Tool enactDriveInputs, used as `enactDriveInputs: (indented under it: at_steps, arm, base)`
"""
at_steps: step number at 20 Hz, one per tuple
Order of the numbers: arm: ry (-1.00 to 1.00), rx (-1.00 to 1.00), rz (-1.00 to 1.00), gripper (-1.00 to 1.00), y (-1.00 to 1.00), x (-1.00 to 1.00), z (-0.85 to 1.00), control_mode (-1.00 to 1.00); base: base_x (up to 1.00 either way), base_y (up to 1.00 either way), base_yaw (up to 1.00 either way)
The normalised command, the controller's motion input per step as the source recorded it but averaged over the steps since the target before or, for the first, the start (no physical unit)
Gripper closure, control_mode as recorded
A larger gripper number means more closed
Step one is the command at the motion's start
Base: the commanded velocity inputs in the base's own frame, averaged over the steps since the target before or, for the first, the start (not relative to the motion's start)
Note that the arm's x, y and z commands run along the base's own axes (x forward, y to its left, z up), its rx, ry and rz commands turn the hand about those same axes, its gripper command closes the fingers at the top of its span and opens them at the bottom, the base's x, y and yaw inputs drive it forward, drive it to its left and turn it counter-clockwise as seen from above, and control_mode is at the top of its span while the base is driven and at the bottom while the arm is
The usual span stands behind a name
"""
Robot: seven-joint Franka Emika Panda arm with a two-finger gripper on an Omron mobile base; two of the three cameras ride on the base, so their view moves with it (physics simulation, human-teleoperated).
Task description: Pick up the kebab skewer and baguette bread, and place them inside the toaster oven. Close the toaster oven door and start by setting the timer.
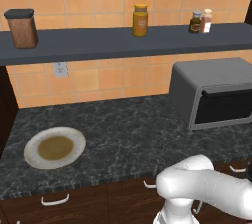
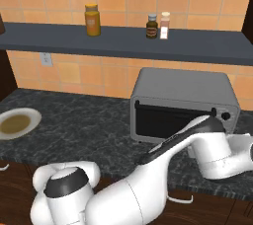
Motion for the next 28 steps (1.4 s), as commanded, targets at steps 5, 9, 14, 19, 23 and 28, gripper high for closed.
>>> enactDriveInputs:
  at_steps: [5, 9, 14, 19, 23, 28]
  arm:
    - [-0.45, 0.11, 0.00, -1.00, -0.11, 0.20, -0.01, -1.00]
    - [-0.46, 0.03, 0.00, -1.00, 0.05, 0.32, -0.01, -1.00]
    - [-0.33, 0.02, 0.00, -1.00, 0.00, 0.41, -0.10, -1.00]
    - [-0.16, 0.03, 0.00, -1.00, -0.05, 0.46, -0.17, -1.00]
    - [-0.08, 0.04, 0.00, -1.00, -0.36, 0.39, -0.24, -1.00]
    - [-0.06, 0.05, 0.00, -1.00, -0.36, 0.35, -0.30, -1.00]
  base:
    - [0.00, 0.00, 0.00]
    - [0.00, 0.00, 0.00]
    - [0.00, 0.00, 0.00]
    - [0.00, 0.00, 0.00]
    - [0.00, 0.00, 0.00]
    - [0.00, 0.00, 0.00]
